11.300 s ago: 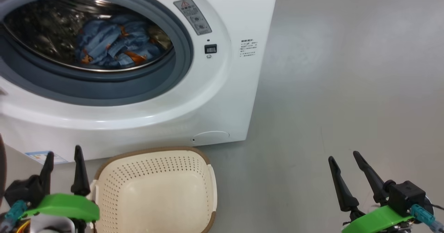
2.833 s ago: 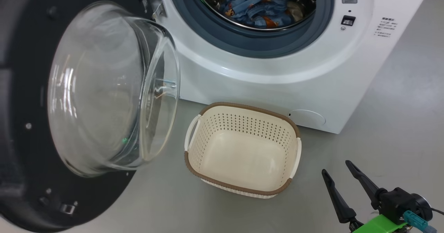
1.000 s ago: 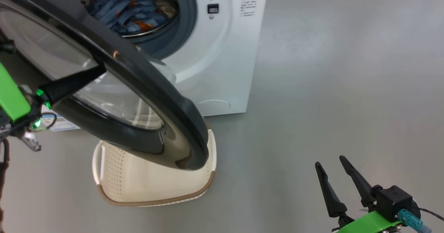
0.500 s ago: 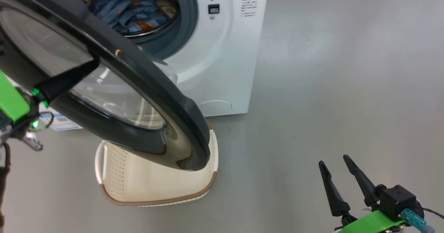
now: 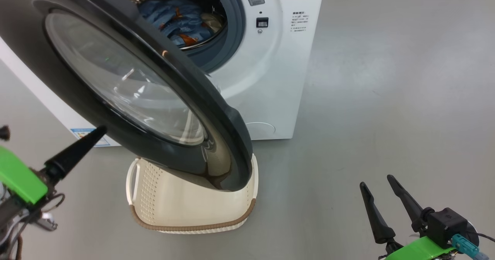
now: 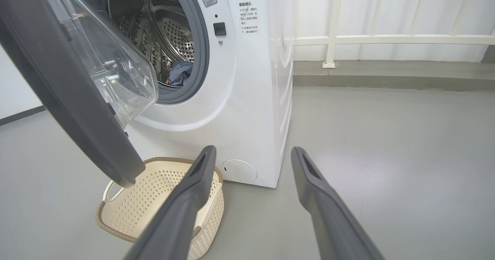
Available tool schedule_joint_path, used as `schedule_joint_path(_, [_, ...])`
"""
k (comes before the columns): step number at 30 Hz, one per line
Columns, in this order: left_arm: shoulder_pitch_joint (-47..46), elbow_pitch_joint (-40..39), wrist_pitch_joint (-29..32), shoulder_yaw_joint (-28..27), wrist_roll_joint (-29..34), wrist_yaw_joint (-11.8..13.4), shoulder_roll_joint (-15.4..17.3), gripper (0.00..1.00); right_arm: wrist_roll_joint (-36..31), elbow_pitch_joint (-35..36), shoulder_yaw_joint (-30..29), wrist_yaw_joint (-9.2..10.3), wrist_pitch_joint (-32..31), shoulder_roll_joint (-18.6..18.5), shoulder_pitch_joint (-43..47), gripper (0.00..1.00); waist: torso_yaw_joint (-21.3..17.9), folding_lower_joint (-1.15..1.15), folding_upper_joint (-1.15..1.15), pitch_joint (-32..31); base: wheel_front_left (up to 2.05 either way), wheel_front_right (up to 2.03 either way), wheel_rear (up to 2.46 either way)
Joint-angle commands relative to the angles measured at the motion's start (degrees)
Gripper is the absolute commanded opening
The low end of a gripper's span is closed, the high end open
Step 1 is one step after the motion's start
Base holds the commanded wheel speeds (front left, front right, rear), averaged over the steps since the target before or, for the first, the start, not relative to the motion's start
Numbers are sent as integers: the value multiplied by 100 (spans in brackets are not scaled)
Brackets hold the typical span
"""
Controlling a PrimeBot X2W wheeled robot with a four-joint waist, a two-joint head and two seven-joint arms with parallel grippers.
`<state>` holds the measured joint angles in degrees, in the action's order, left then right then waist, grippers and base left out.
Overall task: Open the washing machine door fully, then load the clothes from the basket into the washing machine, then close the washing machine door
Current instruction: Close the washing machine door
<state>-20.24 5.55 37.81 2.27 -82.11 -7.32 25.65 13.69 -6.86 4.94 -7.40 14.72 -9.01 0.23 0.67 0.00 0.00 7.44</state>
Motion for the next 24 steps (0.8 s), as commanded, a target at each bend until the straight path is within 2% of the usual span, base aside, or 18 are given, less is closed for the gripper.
schedule_joint_path(1, [51,-199,-247,-307,126,-17,289,100,-9,131,149,-9,28,-76,45,100,26,0,0,-18,0,0,0])
schedule_joint_path(8, [742,-252,-993,-286,165,-17,285,100,19,96,190,-9,28,-153,2,100,-12,0,0,-9,0,0,0])
schedule_joint_path(16, [1369,-90,-1993,13,258,-17,217,100,29,80,152,-9,28,-225,-2,100,-103,0,0,30,0,0,0])
schedule_joint_path(24, [1644,127,-3317,391,490,-17,268,100,16,58,111,-9,28,-230,-46,100,-347,0,0,83,0,0,0])
